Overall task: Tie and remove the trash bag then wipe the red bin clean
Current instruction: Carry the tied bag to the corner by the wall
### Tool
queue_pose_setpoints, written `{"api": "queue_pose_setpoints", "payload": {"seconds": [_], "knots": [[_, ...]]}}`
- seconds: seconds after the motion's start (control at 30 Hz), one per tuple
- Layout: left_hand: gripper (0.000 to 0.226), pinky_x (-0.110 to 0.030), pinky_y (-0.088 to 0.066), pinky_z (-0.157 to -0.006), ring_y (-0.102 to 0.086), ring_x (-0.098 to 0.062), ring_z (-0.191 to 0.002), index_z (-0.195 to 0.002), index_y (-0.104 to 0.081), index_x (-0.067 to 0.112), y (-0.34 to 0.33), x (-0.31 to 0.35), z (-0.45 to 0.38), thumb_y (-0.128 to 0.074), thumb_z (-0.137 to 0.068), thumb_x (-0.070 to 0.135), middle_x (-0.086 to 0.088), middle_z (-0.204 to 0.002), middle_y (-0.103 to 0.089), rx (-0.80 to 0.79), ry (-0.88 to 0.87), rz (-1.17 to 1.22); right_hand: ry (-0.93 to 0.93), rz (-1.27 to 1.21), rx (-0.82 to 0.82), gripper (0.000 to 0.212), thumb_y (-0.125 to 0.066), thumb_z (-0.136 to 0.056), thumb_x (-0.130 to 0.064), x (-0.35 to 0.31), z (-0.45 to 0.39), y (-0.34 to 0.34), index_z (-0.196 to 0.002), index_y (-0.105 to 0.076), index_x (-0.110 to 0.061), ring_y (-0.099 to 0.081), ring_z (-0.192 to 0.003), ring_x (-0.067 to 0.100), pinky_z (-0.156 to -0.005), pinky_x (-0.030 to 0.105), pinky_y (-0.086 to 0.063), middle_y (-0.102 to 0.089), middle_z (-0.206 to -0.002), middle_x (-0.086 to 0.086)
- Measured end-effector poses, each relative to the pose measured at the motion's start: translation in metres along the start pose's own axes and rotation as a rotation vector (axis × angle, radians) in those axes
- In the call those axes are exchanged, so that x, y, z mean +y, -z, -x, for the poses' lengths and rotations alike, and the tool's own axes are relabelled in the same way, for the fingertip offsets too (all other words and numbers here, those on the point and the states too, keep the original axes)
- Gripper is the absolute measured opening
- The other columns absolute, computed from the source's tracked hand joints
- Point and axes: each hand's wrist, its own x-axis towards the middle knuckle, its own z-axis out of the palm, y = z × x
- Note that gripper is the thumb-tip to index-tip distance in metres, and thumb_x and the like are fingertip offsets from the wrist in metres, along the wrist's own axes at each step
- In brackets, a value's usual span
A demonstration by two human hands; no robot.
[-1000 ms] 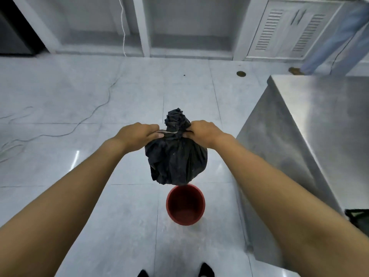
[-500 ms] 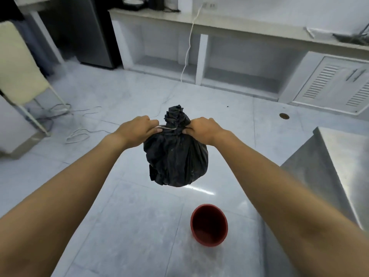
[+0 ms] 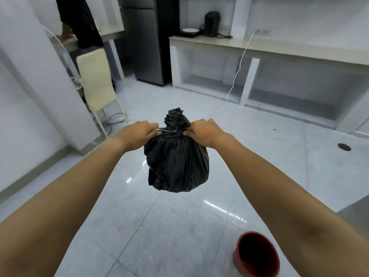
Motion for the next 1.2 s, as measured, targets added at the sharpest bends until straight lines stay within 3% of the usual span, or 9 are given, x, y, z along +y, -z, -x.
{"api": "queue_pose_setpoints", "payload": {"seconds": [0.2, 0.4, 0.5, 0.7, 0.87, 1.2], "knots": [[0.037, -0.043, -0.045, -0.072, -0.053, -0.024, -0.077, -0.074, -0.038, 0.025, 0.015, -0.07, 0.033, -0.031, -0.1, 0.051, -0.005, -0.079, -0.053, 0.035, 0.094, -0.008, 0.128, -0.016, -0.03, 0.032, -0.035, -0.103, -0.039, -0.056, -0.059, -0.007, -0.112, -0.063, -0.026, -0.056, -0.111, 0.029, -0.089, 0.042, -0.031, -0.067, -0.114, 0.004], [0.039, -0.041, -0.041, -0.08, -0.056, -0.026, -0.098, -0.101, -0.052, 0.02, 0.02, -0.127, 0.05, -0.027, -0.101, 0.051, -0.004, -0.099, -0.056, 0.105, 0.277, -0.208, 0.238, -0.011, -0.047, 0.03, -0.037, -0.102, -0.039, -0.098, -0.131, -0.017, -0.108, -0.063, -0.024, -0.056, -0.109, 0.028, -0.089, 0.043, -0.031, -0.067, -0.111, 0.006], [0.041, -0.042, -0.042, -0.084, -0.057, -0.027, -0.102, -0.105, -0.054, 0.019, 0.025, -0.153, 0.053, -0.026, -0.101, 0.049, -0.004, -0.103, -0.058, 0.099, 0.361, -0.258, 0.291, 0.003, -0.039, 0.032, -0.037, -0.102, -0.039, -0.119, -0.17, -0.024, -0.111, -0.062, -0.022, -0.056, -0.11, 0.028, -0.087, 0.042, -0.03, -0.064, -0.111, 0.006], [0.037, -0.044, -0.04, -0.085, -0.056, -0.029, -0.101, -0.101, -0.051, 0.02, 0.036, -0.216, 0.061, -0.027, -0.102, 0.049, -0.003, -0.098, -0.054, 0.103, 0.498, -0.223, 0.423, 0.011, -0.04, 0.033, -0.038, -0.102, -0.039, -0.163, -0.243, -0.039, -0.11, -0.063, -0.02, -0.057, -0.107, 0.028, -0.087, 0.043, -0.031, -0.061, -0.109, 0.006], [0.038, -0.045, -0.039, -0.089, -0.054, -0.026, -0.104, -0.109, -0.053, 0.02, 0.04, -0.275, 0.073, -0.027, -0.102, 0.048, -0.003, -0.101, -0.055, 0.106, 0.607, -0.196, 0.506, 0.032, -0.02, 0.033, -0.038, -0.102, -0.04, -0.208, -0.301, -0.058, -0.107, -0.063, -0.019, -0.057, -0.105, 0.029, -0.091, 0.046, -0.033, -0.061, -0.109, 0.008], [0.037, -0.046, -0.038, -0.091, -0.054, -0.028, -0.105, -0.114, -0.052, 0.022, 0.051, -0.437, 0.094, -0.026, -0.103, 0.047, -0.001, -0.099, -0.053, 0.069, 0.716, -0.13, 0.588, 0.085, -0.101, 0.038, -0.034, -0.103, -0.042, -0.327, -0.435, -0.101, -0.12, -0.06, -0.022, -0.058, -0.105, 0.031, -0.094, 0.049, -0.034, -0.057, -0.113, 0.008]]}}
